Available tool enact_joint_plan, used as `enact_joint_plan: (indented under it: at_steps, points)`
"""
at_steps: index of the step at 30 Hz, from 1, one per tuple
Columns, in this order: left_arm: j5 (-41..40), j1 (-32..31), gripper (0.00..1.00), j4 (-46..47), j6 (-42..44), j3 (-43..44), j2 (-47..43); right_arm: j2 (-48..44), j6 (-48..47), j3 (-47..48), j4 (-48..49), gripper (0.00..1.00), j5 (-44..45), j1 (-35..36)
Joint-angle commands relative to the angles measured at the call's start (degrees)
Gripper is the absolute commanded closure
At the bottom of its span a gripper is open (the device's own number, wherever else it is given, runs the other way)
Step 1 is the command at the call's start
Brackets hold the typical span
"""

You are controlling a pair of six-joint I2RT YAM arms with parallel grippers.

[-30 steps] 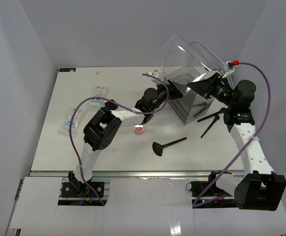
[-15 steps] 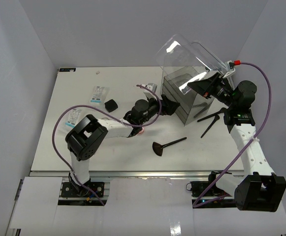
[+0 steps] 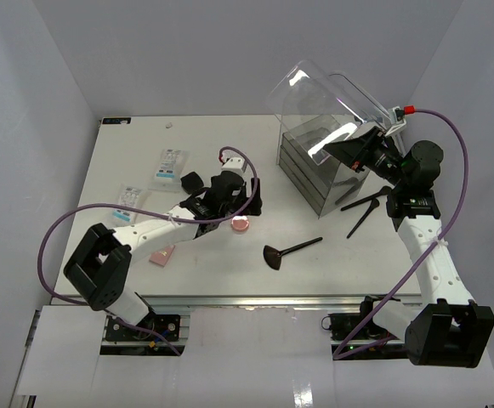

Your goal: Organize the makeup

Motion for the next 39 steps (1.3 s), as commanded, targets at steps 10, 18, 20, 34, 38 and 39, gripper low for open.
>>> enact_joint_plan:
  at_steps: [10,18,20,34,38,39]
  points:
    - [1.8,4.1,0.07,-17.5,5.5,6.6,11.3,-3.3,0.5,-0.4,4.8,0.85,-2.5,0.4]
    - [6.3,4.1,0.08,-16.6,5.1,7.0,11.8,-3.3,0.3,-0.6,4.8,0.85,-2.4,0.4]
    - [7.3,4.1,0.08,-16.5,5.1,6.9,12.2,-3.3,0.3,-0.7,4.8,0.85,-2.4,0.4]
    - [6.5,3.0,0.18,-15.7,5.3,7.4,16.6,-3.6,0.1,-0.8,4.8,0.85,-2.3,0.4]
    - [5.0,2.3,0.32,-15.4,4.9,8.0,17.2,-3.6,0.2,-0.9,4.7,0.85,-2.4,0.4]
    - [4.9,2.2,0.39,-15.2,4.8,8.1,17.1,-3.6,0.2,-0.9,4.7,0.85,-2.4,0.4]
